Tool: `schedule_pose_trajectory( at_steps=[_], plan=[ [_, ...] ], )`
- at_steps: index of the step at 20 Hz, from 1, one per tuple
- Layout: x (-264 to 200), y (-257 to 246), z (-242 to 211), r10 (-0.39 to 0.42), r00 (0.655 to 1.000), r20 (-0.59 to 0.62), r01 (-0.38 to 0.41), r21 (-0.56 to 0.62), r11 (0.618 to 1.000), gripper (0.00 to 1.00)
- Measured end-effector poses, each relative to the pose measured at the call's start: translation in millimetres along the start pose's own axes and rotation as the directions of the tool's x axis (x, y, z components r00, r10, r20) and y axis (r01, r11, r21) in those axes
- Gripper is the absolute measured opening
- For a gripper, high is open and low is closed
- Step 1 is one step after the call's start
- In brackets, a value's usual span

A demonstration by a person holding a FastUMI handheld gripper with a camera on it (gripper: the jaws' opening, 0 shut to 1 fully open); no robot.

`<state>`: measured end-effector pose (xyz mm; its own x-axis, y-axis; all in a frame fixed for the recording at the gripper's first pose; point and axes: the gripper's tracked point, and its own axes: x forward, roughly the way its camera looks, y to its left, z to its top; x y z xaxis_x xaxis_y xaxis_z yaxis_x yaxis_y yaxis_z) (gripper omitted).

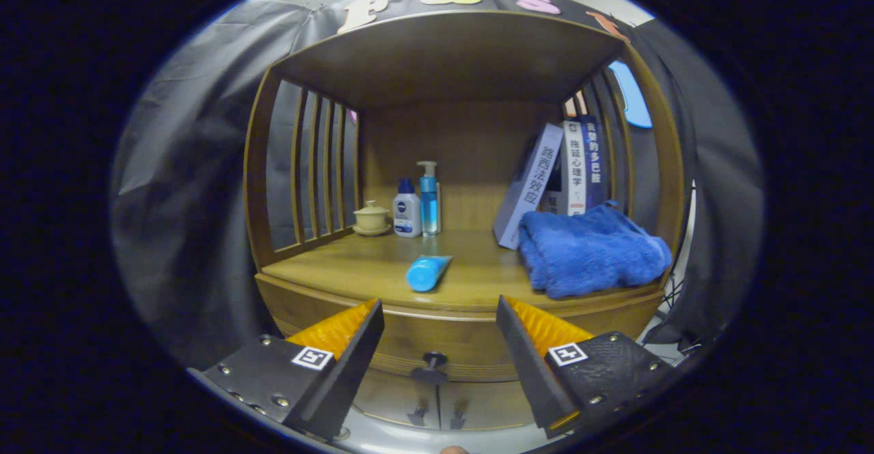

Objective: Pull open the drawer, take out the items inside it, and place them on the countertop above the cabinet.

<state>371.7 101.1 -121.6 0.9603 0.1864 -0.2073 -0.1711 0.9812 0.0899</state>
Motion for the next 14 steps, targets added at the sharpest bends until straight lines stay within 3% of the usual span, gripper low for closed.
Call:
schedule_pose_trajectory(
  at_steps=[9,14],
  plan=[
    [-62,-153,41,-0.088,0.983,0.162,0.084,0.027,0.996,0.99],
    [-115,-211,31,-0.128,0.980,0.151,0.113,0.107,0.988,0.99]
  ],
)
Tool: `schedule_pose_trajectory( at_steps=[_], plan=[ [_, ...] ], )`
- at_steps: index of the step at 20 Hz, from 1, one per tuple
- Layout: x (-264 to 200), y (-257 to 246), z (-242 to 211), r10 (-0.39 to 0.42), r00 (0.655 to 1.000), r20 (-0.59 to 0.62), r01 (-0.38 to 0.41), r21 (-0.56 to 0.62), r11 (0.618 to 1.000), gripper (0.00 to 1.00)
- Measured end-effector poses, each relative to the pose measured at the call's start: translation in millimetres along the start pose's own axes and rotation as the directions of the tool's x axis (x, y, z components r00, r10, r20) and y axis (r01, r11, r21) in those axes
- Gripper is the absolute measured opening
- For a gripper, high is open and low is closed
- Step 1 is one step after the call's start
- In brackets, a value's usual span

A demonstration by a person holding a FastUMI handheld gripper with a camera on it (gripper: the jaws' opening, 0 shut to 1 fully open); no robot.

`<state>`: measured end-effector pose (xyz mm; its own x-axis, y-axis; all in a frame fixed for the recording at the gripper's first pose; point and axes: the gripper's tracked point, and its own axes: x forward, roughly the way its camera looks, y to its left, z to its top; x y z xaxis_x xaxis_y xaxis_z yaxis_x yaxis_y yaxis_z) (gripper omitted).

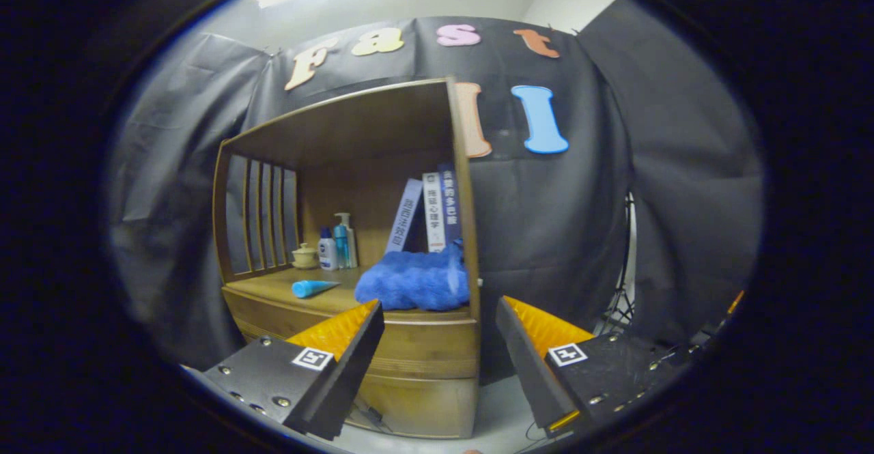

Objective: Pull open the drawer, take out the items inside it, and place them on the countertop above the cabinet.

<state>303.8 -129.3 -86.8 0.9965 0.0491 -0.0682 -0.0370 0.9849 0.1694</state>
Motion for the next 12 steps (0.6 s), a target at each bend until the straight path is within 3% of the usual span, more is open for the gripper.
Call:
schedule_pose_trajectory(
  at_steps=[6,12],
  plan=[
    [-54,-38,-8,-0.040,0.999,-0.018,0.040,-0.008,0.999,0.98],
    [-80,-44,-32,-0.035,0.998,-0.051,0.036,0.026,0.999,0.99]
  ],
)
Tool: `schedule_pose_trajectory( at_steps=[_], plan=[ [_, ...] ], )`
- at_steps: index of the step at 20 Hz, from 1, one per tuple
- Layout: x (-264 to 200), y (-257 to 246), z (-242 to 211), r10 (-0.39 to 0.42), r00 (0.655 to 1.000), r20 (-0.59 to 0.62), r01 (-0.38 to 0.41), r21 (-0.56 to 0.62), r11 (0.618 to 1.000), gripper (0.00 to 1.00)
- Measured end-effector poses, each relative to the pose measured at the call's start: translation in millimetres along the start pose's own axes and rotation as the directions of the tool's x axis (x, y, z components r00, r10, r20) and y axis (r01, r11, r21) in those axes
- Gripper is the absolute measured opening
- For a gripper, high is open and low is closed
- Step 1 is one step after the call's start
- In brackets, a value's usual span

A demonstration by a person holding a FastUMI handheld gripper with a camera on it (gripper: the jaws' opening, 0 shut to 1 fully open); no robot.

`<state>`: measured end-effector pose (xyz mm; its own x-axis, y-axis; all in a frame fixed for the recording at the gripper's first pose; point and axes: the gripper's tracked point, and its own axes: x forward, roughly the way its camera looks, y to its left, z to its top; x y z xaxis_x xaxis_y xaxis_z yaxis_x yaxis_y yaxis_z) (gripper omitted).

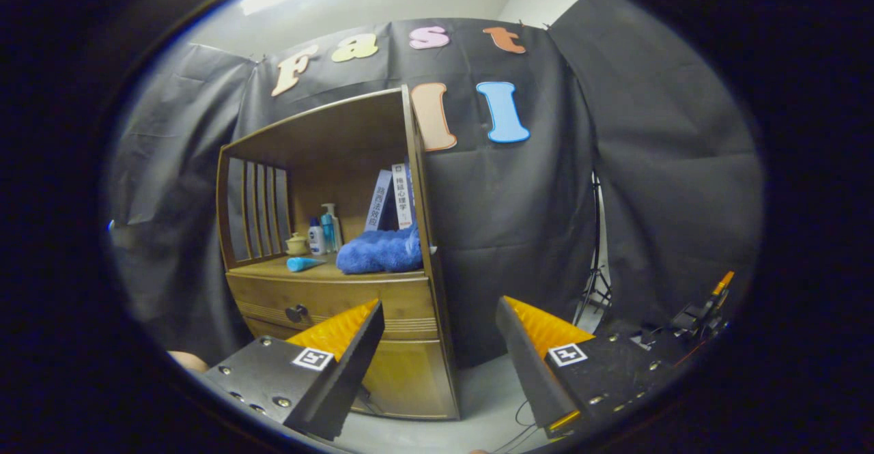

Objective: Pull open the drawer, take out the items inside it, and place them on the countertop above the cabinet.

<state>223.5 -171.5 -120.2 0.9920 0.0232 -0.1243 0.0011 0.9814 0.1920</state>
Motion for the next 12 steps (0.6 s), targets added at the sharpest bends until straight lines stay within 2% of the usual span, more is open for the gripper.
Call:
schedule_pose_trajectory(
  at_steps=[6,12],
  plan=[
    [-11,-5,-21,-0.005,0.999,-0.036,0.003,-0.043,0.999,0.99],
    [-12,-11,-22,-0.017,1.000,-0.023,0.016,-0.038,0.999,0.99]
  ],
)
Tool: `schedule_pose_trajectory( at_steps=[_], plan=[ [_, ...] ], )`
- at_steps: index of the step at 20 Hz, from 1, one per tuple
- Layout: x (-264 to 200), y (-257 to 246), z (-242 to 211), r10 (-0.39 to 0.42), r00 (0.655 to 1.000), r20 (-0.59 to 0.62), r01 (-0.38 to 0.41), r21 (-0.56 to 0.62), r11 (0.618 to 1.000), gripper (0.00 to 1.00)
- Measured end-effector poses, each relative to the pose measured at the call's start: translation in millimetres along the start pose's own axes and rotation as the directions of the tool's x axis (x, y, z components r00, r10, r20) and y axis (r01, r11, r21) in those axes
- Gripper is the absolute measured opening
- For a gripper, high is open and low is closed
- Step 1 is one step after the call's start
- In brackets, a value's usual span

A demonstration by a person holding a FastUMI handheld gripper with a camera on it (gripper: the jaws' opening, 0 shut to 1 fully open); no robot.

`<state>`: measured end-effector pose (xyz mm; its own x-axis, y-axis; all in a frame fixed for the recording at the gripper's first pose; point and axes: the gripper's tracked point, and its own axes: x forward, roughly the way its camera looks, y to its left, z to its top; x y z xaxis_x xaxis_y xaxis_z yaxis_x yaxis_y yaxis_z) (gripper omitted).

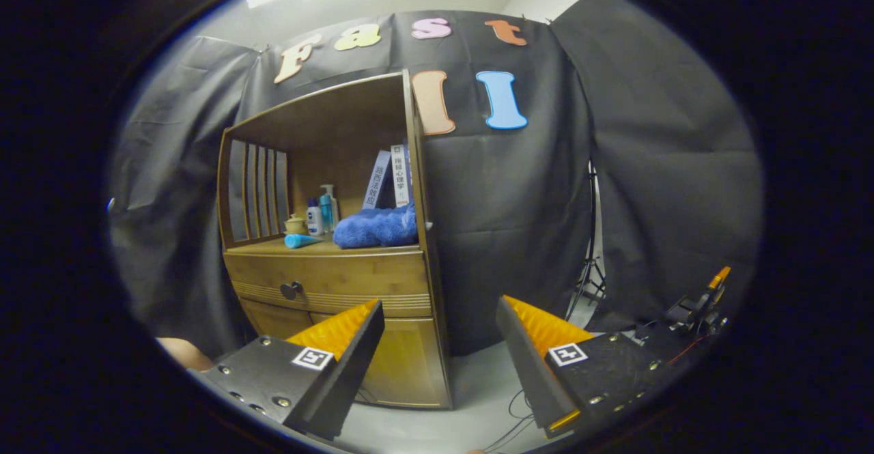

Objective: Pull open the drawer, take out the items inside it, and place them on the countertop above the cabinet.

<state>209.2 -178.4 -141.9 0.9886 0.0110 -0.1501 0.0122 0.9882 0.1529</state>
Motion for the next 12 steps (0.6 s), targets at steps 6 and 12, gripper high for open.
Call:
schedule_pose_trajectory(
  at_steps=[6,12],
  plan=[
    [-2.8,-1.8,-1.3,-0.005,1.000,-0.009,0.005,-0.014,1.000,0.99],
    [-7.7,-2.5,-2.6,-0.006,1.000,-0.011,0.006,-0.003,1.000,0.99]
  ],
)
